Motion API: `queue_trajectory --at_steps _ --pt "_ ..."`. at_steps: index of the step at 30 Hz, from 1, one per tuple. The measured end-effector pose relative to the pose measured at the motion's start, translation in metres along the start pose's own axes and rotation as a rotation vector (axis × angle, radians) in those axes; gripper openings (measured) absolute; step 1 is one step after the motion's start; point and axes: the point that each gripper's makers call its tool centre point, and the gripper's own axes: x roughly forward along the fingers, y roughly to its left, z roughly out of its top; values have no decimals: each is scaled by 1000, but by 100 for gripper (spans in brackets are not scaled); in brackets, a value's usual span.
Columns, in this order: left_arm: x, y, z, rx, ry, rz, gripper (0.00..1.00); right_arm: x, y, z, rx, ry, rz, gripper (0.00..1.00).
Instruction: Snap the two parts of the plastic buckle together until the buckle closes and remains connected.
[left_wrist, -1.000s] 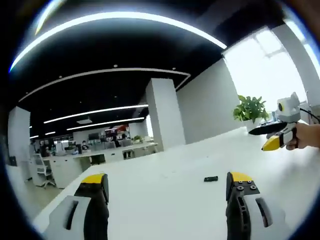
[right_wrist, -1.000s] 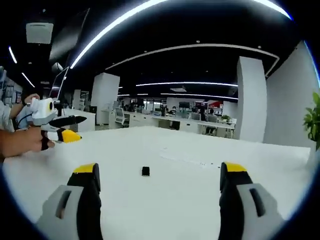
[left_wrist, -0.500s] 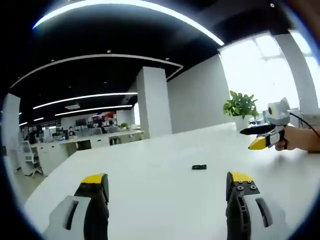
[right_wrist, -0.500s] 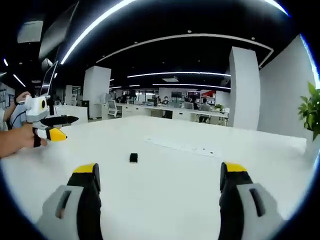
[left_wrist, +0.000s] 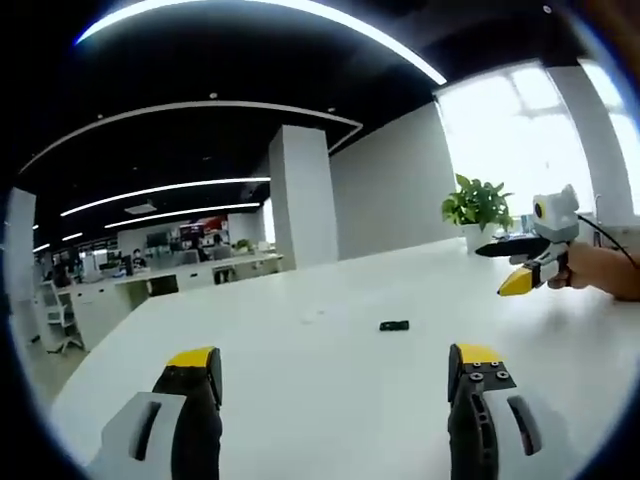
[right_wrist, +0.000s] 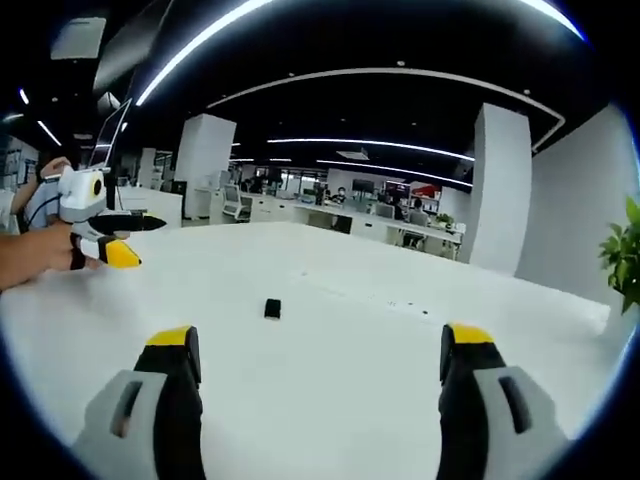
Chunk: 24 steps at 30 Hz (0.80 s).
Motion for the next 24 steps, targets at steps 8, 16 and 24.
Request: queue_trajectory --at_steps 8,16,24 --pt "4 -9 -6 8 28 -17 99 -2 1 1 -2 18 11 100" --pt "0 -14 -3 19 32 -30 99 -3 6 7 7 -3 28 100" --pt "1 1 -3 13 21 -8 99 -7 2 7 -67 33 44 100"
